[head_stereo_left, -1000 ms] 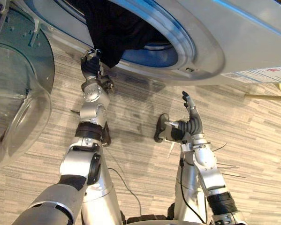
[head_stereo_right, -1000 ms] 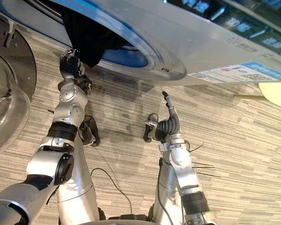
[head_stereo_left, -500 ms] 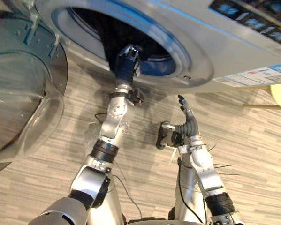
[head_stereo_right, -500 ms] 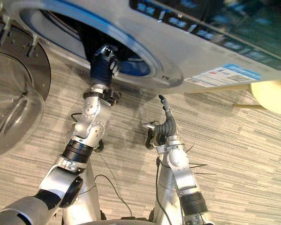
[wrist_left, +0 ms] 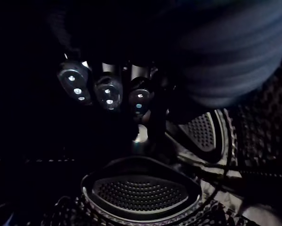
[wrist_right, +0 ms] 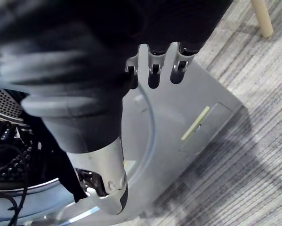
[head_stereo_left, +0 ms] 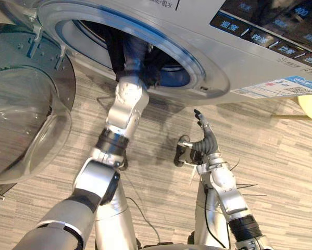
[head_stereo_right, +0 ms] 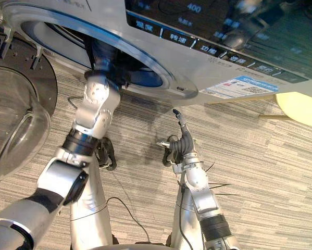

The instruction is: Pick up the laundry basket with both hands and put the clothes into the washing machine.

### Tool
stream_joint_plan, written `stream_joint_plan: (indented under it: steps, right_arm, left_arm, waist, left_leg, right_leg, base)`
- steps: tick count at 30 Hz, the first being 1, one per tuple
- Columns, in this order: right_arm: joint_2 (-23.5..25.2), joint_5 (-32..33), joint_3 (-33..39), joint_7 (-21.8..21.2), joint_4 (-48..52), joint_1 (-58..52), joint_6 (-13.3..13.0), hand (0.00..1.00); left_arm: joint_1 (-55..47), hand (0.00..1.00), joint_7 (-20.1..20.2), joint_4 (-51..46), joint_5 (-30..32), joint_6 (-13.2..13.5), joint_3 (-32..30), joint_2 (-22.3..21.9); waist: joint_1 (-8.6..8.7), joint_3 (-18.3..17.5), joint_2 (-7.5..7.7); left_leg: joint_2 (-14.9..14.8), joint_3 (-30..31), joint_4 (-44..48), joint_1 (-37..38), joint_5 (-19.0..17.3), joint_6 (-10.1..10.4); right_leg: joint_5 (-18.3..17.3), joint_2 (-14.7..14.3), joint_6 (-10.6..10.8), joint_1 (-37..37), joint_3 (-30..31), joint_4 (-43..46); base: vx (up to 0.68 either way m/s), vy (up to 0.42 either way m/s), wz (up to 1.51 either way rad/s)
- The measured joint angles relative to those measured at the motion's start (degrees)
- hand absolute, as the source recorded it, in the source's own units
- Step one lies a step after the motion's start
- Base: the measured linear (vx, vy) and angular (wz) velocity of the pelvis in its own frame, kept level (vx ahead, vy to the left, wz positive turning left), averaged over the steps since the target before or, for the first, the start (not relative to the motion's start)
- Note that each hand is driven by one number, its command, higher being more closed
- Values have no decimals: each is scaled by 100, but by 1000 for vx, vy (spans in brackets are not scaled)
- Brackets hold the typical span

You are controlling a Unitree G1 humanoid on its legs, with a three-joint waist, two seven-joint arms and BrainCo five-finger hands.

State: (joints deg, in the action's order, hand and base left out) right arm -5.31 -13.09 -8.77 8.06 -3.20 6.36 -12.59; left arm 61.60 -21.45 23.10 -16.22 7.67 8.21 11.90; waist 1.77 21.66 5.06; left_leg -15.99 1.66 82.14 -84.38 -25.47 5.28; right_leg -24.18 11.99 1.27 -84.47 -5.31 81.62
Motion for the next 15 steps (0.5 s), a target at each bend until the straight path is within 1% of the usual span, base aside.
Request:
stream_joint_plan:
  steps: [4, 7, 9, 10, 15]
  right_arm:
    - [111, -3, 94, 6, 0, 0, -29, 0]
    - [213, -59, 192, 57, 2, -3, -35, 0]
    - [229, -106, 214, 71, 2, -4, -35, 0]
    - [255, -109, 215, 83, 2, -13, -35, 0]
    - [265, -120, 210, 171, 2, -14, -29, 0]
  left_arm:
    - [-151, 0, -233, 12, 126, -83, -165, -110]
    - [-595, 0, -282, -59, 238, -90, -177, -273]
    - [-1098, 0, -374, -287, 240, -93, -213, -499]
    - [-1502, 0, -398, -508, 236, -87, -233, -691]
    - [-2669, 0, -444, -1099, 223, -82, -210, -1229]
  waist:
    - [26, 0, 0]
    - [25, 0, 0]
    - [5, 0, 0]
    - [-23, 0, 0]
    - [-126, 0, -1]
  left_leg:
    - [8, 10, 8, -18, 0, 0]
    - [21, 13, 4, 1, -1, -1]
    - [27, 18, -9, 24, -1, -2]
    - [31, 22, -27, 34, -2, -3]
    - [36, 56, -78, 102, 2, 4]
  right_leg:
    - [0, 6, 0, 6, -16, -14]
    - [-1, 15, 2, 33, -17, -14]
    - [-8, 19, 9, 58, -17, -14]
    - [-15, 21, 12, 68, -20, -14]
    - [-46, 24, -16, 117, -30, -12]
  base:
    - [25, -18, -1]
    - [7, -22, 2]
    - [-8, -40, 5]
    - [-9, -34, 5]
    - [2, -23, 3]
